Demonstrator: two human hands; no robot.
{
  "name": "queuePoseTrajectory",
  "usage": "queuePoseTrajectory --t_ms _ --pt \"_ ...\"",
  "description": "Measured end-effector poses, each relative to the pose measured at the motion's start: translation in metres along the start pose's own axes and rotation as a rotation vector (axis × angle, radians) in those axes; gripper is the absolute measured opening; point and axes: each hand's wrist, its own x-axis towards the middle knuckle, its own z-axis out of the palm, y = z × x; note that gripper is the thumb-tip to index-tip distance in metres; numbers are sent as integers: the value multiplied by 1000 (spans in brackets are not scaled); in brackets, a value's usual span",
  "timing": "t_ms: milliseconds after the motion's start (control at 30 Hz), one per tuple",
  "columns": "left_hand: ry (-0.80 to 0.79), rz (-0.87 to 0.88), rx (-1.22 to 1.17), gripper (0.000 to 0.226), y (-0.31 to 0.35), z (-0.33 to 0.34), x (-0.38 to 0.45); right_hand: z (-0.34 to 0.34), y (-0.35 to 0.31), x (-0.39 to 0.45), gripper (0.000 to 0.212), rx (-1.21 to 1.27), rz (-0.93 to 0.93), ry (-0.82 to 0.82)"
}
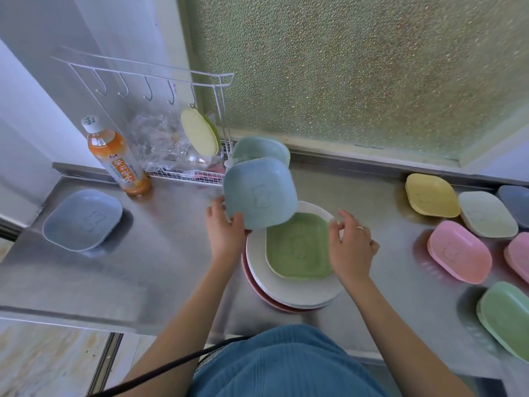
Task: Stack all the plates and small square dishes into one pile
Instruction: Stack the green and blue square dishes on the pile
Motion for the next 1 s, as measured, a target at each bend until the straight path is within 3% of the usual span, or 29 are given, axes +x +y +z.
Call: queuePoseTrajectory --t_ms 133,300,500,800,1000 --pt "-262 244 223 50 22 16 -19 -7 -9 2 40 134 17 55" --pt "-379 232 312 52 18 18 -33 -6 -2 -3 35 273 80 24" --pt "-550 153 458 68 0 17 -46 6 19 -9 34 181 -2 -64" --pt "-493 269 858 62 -8 20 -54 11 22 -4 36 105 -97 -106" --pt "-451 295 925 61 -10 18 -57 15 25 0 36 113 -115 -118"
